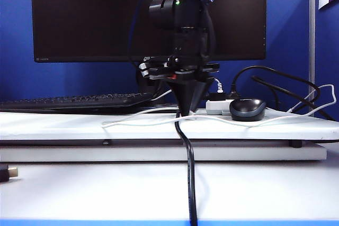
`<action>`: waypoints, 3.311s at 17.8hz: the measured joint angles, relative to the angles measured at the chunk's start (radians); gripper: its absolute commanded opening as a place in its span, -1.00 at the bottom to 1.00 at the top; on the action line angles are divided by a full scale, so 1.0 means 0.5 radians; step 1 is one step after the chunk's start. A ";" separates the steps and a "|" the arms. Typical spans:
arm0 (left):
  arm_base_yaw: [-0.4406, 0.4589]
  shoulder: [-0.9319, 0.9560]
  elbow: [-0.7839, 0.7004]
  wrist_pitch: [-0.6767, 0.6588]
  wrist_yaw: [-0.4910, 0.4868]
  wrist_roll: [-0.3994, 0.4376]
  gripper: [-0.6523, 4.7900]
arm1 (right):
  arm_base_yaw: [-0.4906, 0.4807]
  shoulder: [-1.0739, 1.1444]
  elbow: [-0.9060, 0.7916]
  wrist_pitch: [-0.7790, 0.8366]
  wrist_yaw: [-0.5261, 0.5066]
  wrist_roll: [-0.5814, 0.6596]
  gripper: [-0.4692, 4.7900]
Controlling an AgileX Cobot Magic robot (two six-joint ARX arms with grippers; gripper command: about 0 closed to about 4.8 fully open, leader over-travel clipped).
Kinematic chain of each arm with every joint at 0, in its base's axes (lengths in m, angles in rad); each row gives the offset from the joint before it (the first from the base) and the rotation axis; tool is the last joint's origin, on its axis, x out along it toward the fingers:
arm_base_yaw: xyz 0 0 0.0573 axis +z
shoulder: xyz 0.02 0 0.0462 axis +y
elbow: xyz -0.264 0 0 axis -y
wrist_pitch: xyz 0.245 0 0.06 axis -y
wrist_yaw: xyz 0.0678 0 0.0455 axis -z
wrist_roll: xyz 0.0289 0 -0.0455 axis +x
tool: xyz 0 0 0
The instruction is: Pick up the Type-C charging cable and the charging base, insert one end of the Type-C charger into the corresponding slot on the base, and finally place the plugged-in charger back on the table.
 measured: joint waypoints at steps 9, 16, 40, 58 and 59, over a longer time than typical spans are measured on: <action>0.000 0.000 0.000 -0.002 0.000 0.000 -0.78 | -0.033 -0.019 -0.006 -0.069 -0.007 0.000 -0.82; 0.000 0.000 0.000 -0.002 0.001 0.000 -0.78 | -0.105 -0.312 -0.006 -0.073 -0.320 0.082 -0.82; 0.000 -0.071 0.000 0.652 0.331 -0.003 -0.78 | -0.312 -0.807 -0.007 1.199 -2.390 2.296 -0.82; -0.160 -0.079 0.000 1.084 0.127 -0.250 -0.78 | -0.311 -0.807 -0.008 1.211 -2.452 4.514 -0.82; -0.200 -0.079 0.000 1.125 0.107 -0.272 -0.78 | -0.311 -0.807 -0.007 1.212 -2.357 4.514 -0.82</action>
